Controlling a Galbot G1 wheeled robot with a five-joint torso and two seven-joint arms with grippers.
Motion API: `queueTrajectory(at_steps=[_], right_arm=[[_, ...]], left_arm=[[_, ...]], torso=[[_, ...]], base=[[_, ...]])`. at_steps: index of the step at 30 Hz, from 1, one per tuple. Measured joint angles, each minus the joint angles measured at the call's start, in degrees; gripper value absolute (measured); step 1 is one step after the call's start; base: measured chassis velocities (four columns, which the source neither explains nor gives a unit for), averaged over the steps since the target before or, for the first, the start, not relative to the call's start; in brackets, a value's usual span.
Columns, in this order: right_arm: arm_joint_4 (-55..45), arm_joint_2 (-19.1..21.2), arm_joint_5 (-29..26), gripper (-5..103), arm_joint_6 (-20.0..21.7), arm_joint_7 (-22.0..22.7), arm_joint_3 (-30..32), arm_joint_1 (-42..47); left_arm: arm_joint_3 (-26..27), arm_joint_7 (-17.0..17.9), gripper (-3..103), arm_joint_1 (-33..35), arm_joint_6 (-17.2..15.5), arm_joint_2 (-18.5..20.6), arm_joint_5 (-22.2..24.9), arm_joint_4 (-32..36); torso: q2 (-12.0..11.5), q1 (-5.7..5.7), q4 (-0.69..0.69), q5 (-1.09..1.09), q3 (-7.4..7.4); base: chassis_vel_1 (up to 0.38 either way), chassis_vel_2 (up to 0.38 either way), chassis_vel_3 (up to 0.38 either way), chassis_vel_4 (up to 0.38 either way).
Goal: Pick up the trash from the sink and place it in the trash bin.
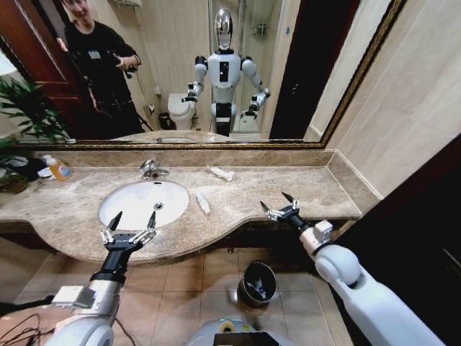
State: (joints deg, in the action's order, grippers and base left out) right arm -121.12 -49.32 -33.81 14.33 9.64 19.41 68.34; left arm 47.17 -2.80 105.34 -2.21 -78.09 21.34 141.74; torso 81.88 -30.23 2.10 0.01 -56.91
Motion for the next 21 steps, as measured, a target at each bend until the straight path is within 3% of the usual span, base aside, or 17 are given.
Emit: queueTrajectory(at_steps=[3, 5, 7, 10, 13, 17, 20, 21], right_arm=[[1.20, -0.18, -3.86, 100, 4.40, 4.10, -4.46, -7.27], [1.50, -0.12, -5.11, 100, 5.17, 4.45, -5.40, -8.56], [2.96, 0.23, -9.30, 100, 6.23, 1.85, -8.04, -12.67], [4.44, -0.01, -10.75, 100, 6.31, -2.40, -11.12, -16.66], [4.44, -0.61, -11.14, 100, 7.09, -2.67, -13.51, -19.16], [3.57, -2.61, -11.16, 100, 9.15, 1.92, -18.31, -22.85], [3.21, -4.77, -11.16, 100, 10.65, 9.97, -24.28, -26.49], [3.21, -4.77, -11.16, 100, 10.65, 9.97, -24.28, -26.49]], left_arm=[[0.01, 0.00, 100, 0.00, 0.00, 0.00, 0.00, 0.00], [0.00, 0.00, 100, 0.00, 0.00, 0.00, 0.00, 0.00], [0.00, -0.01, 100, 0.00, 0.00, 0.00, 0.00, 0.00], [0.00, 0.00, 100, 0.00, 0.00, 0.00, 0.00, 0.00], [0.01, 0.00, 100, 0.00, 0.00, 0.00, 0.00, 0.00], [0.00, 0.00, 100, 0.00, 0.00, 0.00, 0.00, 0.00], [0.00, 0.00, 100, 0.00, 0.00, 0.00, 0.00, 0.00], [0.00, 0.00, 100, 0.00, 0.00, 0.00, 0.00, 0.00]], torso=[[0.00, 0.00, 0.02, -0.01, 0.00], [0.00, 0.00, 0.02, -0.01, 0.00], [0.00, -0.01, 0.01, -0.02, 0.00], [0.00, 0.00, 0.01, 0.00, 0.00], [0.00, -0.01, 0.01, -0.02, 0.00], [0.00, 0.00, 0.01, -0.01, 0.00], [0.00, 0.00, 0.01, -0.02, 0.00], [0.00, 0.00, 0.01, -0.02, 0.00]], base=[[0.000, 0.000, 0.000, 0.000], [0.000, 0.000, 0.000, 0.000], [0.000, 0.000, 0.000, 0.000], [0.000, 0.000, 0.000, 0.000], [0.000, 0.000, 0.000, 0.000], [0.000, 0.000, 0.000, 0.000], [0.000, 0.000, 0.000, 0.000], [0.000, 0.000, 0.000, 0.000]])
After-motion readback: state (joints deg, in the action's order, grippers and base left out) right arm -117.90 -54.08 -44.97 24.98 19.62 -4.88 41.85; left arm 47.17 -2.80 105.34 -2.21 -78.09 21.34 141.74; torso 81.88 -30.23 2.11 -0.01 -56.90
